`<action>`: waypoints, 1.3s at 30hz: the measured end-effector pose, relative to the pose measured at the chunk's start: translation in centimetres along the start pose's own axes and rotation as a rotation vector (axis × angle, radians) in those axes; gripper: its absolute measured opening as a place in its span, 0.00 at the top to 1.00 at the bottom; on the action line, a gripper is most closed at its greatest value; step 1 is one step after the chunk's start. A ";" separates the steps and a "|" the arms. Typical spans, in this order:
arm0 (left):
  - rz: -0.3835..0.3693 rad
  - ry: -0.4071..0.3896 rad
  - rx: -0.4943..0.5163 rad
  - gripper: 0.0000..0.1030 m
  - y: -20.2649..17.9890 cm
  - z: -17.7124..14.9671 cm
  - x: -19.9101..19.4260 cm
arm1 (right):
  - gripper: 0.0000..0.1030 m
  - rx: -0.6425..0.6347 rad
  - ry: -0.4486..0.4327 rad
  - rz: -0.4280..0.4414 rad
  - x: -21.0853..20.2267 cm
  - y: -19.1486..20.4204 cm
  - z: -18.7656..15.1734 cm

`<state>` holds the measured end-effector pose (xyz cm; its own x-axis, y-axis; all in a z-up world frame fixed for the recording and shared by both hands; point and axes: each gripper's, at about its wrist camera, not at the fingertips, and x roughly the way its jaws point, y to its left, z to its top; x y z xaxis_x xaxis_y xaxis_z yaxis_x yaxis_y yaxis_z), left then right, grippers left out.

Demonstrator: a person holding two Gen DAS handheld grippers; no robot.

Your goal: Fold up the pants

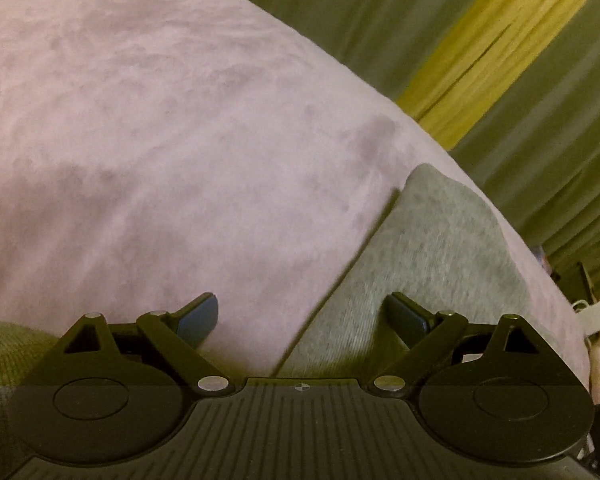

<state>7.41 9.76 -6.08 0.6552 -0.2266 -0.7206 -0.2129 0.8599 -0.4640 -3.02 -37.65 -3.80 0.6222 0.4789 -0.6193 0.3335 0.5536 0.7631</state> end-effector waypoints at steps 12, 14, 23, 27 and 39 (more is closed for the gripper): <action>-0.041 -0.110 -0.089 0.08 1.0 0.3 -1.5 | 0.63 -0.219 -0.194 0.132 -3.6 9.8 0.5; -0.041 -0.105 -0.090 0.07 1.0 0.4 -1.5 | 0.63 -0.198 -0.246 0.184 -5.0 9.8 0.9; -0.007 -0.067 0.037 0.07 -0.7 0.1 -0.7 | 0.20 -0.353 -0.258 -0.370 -2.7 3.7 -0.7; -0.004 -0.071 0.137 0.07 -2.0 -0.5 -0.5 | 0.09 -0.293 -0.319 -0.312 -4.2 3.1 -0.6; 0.079 0.044 0.366 0.07 -4.9 -2.8 0.9 | 0.04 -0.467 -0.242 -0.492 -0.9 4.0 -2.0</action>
<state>7.04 4.05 -5.84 0.6138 -0.1656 -0.7719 0.0165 0.9802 -0.1972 -3.64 -34.53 -0.60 0.6351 -0.0350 -0.7716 0.3112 0.9259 0.2141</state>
